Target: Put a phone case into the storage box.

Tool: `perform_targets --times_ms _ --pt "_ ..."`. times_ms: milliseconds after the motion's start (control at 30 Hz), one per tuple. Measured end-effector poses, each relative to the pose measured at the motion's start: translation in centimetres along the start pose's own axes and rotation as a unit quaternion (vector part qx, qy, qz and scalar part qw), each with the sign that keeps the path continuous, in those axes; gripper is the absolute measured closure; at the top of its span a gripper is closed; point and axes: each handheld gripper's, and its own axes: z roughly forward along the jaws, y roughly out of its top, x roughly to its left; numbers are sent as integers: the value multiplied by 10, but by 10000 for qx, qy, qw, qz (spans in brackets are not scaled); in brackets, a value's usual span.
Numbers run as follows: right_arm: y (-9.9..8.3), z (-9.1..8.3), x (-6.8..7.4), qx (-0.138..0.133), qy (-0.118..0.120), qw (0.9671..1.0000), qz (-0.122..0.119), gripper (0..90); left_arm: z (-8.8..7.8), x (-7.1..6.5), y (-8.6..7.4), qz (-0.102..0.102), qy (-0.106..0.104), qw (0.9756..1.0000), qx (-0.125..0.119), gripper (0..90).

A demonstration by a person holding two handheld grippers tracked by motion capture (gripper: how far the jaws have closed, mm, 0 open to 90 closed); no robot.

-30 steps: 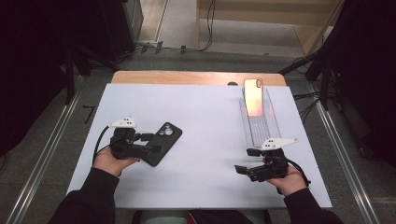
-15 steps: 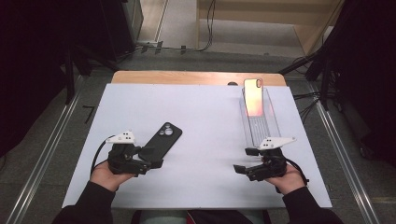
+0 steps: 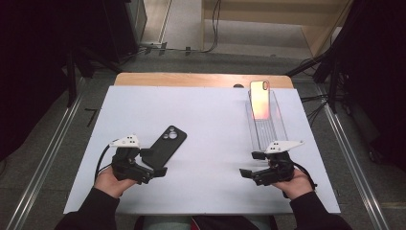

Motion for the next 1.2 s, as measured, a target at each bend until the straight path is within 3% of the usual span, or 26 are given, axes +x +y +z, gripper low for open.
perform_targets --times_ms 100,233,467,567,733,1200 --pt "0 0 0 7 -1 10000 3 128 3 2 4 34 71 10000 -1 0" --pt "0 1 0 20 -4 10000 -7 128 8 4 11 69 334 9994 47 0" --pt "0 1 0 14 -9 10000 4 128 16 7 24 87 699 9975 -85 0" --pt "0 0 -1 -7 -11 10000 27 128 21 11 26 60 710 9974 -59 0" --pt "0 0 -1 -13 -11 10000 25 128 30 19 30 52 913 9958 39 0" --pt "0 -1 -1 -33 -7 10000 17 128 53 40 43 -137 1217 9925 -41 0"
